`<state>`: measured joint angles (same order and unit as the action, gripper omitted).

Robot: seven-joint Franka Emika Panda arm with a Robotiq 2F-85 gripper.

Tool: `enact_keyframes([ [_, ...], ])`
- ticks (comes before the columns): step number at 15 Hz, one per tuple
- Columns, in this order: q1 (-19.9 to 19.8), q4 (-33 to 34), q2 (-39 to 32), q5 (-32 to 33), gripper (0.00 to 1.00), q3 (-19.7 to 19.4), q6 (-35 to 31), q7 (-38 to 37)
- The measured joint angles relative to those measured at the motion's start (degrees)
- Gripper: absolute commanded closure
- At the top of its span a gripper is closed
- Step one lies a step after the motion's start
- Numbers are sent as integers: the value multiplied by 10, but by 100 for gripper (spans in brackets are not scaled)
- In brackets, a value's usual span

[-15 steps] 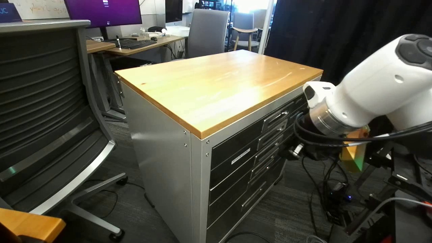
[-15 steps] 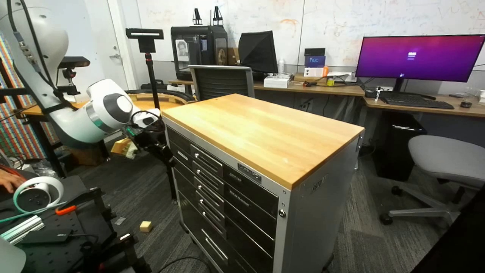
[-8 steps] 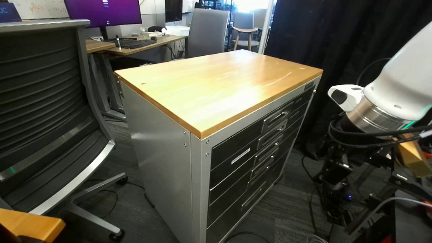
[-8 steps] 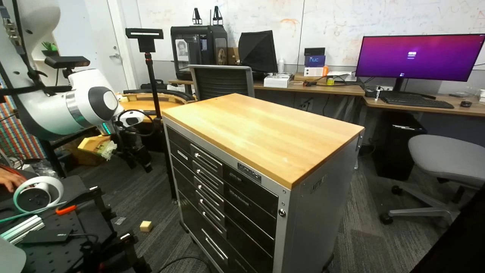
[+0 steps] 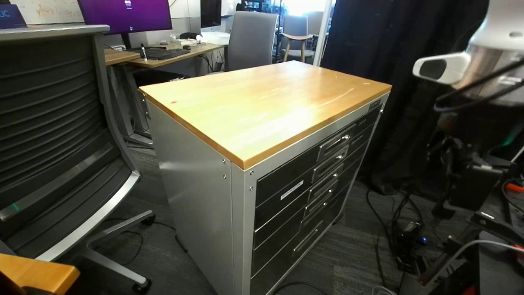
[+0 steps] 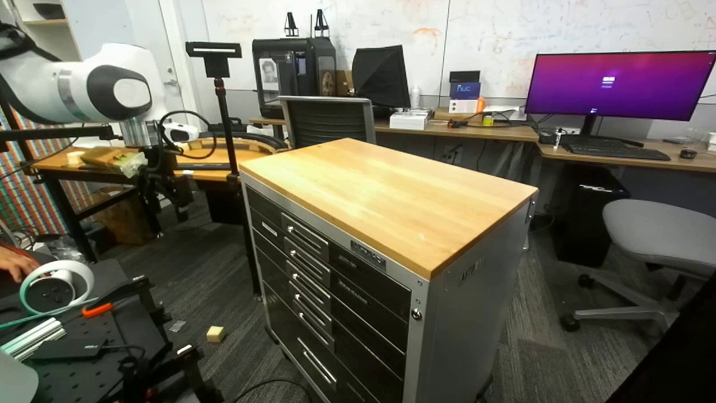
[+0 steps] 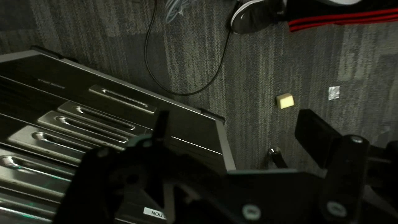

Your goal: Put the screwdriver in the drawer then close it

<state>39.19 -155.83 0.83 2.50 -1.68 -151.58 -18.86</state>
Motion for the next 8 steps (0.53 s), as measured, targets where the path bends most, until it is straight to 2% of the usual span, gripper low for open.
enact_keyframes([
  [2,-41,26,53,-47,0,39,73,23],
  [4,-80,60,97,-77,0,67,114,29],
  [8,-158,113,144,-80,0,112,112,8],
])
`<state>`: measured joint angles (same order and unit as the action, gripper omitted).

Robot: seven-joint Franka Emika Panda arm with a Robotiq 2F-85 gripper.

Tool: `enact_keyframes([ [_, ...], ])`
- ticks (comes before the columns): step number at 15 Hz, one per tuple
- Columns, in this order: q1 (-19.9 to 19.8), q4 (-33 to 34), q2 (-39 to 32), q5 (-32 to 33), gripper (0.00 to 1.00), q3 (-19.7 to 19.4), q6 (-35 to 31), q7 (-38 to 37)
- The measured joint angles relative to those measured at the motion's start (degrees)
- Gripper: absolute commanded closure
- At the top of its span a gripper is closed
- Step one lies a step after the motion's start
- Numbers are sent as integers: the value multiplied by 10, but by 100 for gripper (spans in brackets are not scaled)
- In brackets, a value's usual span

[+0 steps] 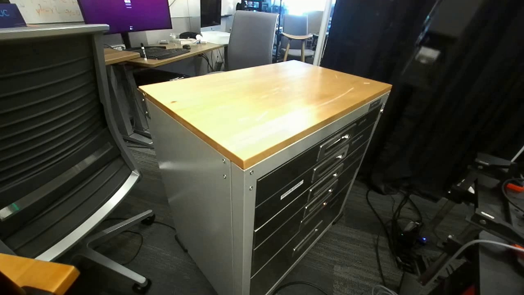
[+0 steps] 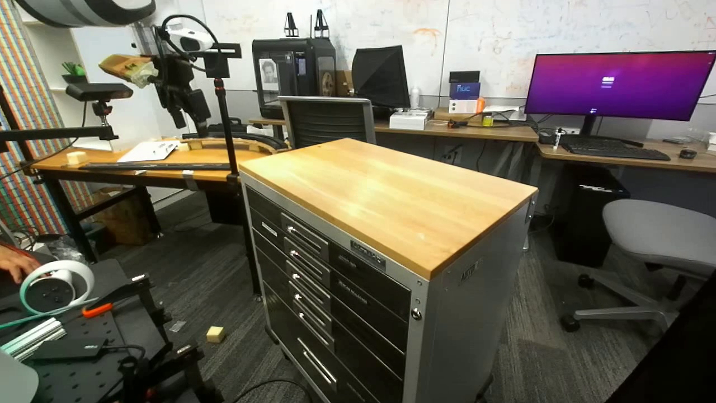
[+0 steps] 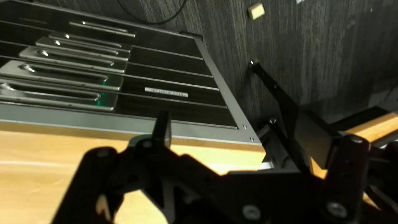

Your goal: Put the screwdriver in the drawer then close it

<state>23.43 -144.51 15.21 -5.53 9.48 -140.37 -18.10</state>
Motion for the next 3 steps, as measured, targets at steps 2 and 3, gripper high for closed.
enact_keyframes([
  [2,-32,18,2,4,0,17,-3,-15],
  [3,-43,22,1,4,0,21,-3,-17],
])
